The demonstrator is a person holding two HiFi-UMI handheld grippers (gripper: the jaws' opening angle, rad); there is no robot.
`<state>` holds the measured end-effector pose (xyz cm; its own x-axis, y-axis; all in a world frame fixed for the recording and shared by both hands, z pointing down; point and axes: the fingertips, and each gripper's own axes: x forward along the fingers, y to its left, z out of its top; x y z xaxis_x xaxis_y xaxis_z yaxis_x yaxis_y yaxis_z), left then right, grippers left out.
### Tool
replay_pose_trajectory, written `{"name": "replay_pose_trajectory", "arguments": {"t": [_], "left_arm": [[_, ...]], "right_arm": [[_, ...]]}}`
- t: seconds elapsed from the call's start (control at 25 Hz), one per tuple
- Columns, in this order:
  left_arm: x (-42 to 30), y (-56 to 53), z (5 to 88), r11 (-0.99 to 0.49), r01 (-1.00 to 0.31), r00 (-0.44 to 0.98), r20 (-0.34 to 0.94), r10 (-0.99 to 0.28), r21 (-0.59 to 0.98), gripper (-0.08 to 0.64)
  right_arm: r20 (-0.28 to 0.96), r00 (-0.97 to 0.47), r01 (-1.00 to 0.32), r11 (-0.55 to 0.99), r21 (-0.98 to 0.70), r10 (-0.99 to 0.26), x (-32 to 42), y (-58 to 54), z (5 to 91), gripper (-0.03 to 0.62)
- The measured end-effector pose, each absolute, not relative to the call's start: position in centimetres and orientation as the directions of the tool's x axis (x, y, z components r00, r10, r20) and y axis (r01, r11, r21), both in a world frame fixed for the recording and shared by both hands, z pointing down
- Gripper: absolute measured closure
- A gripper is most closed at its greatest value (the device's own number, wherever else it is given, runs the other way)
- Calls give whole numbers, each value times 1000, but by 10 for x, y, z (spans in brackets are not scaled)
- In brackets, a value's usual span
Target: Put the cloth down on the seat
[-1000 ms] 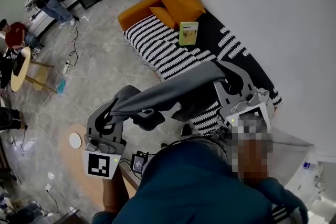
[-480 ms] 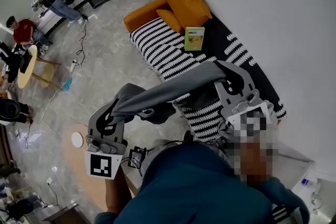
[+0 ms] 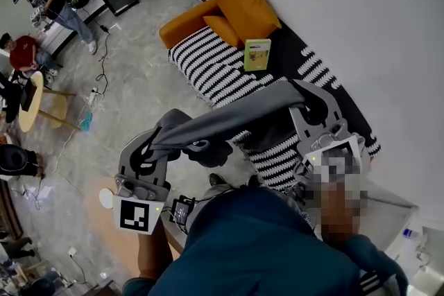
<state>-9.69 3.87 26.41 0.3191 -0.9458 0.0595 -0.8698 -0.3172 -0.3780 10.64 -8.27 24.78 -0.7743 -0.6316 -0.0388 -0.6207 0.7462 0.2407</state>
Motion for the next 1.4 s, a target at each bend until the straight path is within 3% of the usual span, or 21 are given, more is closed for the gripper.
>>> {"name": "replay_pose_trajectory", "arguments": {"t": [0.68, 1.4], "left_arm": [[-177, -27, 271, -368, -855, 378, 47, -925, -365, 529], [-181, -130, 272, -220, -888, 195, 103, -975, -404, 529]], "right_arm": [[-38, -741, -655, 708, 265, -671, 31, -142, 249, 546], [-68, -837, -544, 811, 216, -544, 14, -270, 255, 546]]}}
